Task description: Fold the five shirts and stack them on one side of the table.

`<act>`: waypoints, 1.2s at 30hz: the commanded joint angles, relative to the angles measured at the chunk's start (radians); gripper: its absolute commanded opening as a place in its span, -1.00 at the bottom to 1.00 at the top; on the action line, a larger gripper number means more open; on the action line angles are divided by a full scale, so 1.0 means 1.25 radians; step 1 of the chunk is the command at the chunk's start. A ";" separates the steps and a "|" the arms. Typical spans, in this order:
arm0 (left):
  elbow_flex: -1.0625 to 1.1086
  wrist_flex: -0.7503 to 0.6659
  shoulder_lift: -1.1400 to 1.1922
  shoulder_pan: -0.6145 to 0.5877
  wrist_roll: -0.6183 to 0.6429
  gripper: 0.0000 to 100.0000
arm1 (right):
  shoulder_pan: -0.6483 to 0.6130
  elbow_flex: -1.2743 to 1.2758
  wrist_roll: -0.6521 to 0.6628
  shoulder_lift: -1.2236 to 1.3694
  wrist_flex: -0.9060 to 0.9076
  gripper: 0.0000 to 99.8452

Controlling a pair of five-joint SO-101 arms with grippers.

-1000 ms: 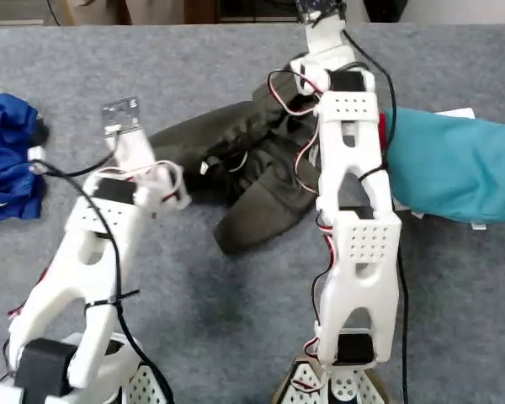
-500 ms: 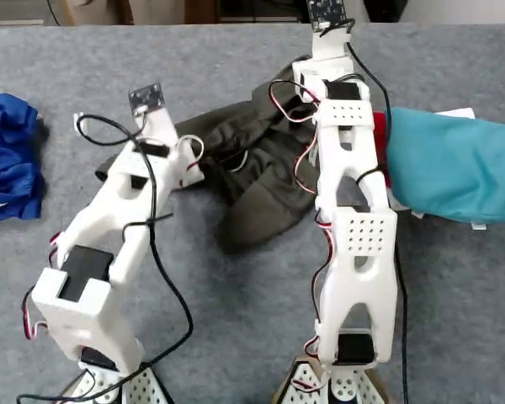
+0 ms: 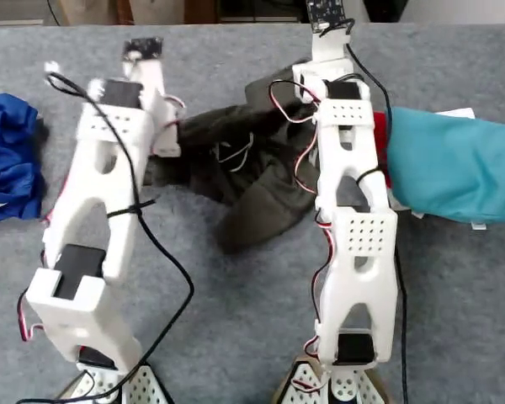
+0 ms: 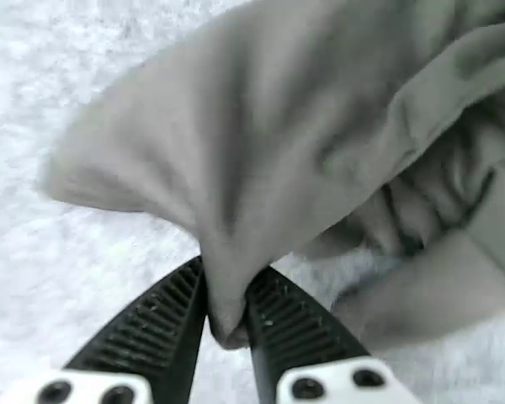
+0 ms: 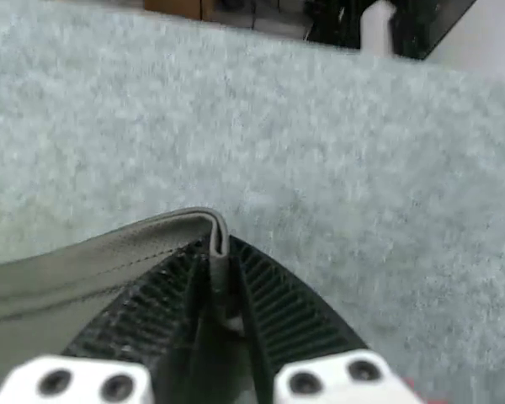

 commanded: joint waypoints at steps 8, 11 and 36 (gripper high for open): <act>-0.156 0.128 -0.320 -0.169 -0.086 -0.96 | 0.015 -0.136 0.101 -0.381 0.496 -1.00; -0.108 0.128 -0.443 -0.188 -0.119 -0.96 | 0.017 -0.137 0.103 -0.466 0.551 -1.00; -0.021 0.126 -0.922 -0.360 -0.313 -0.96 | 0.080 -0.133 0.118 -1.227 0.432 -1.00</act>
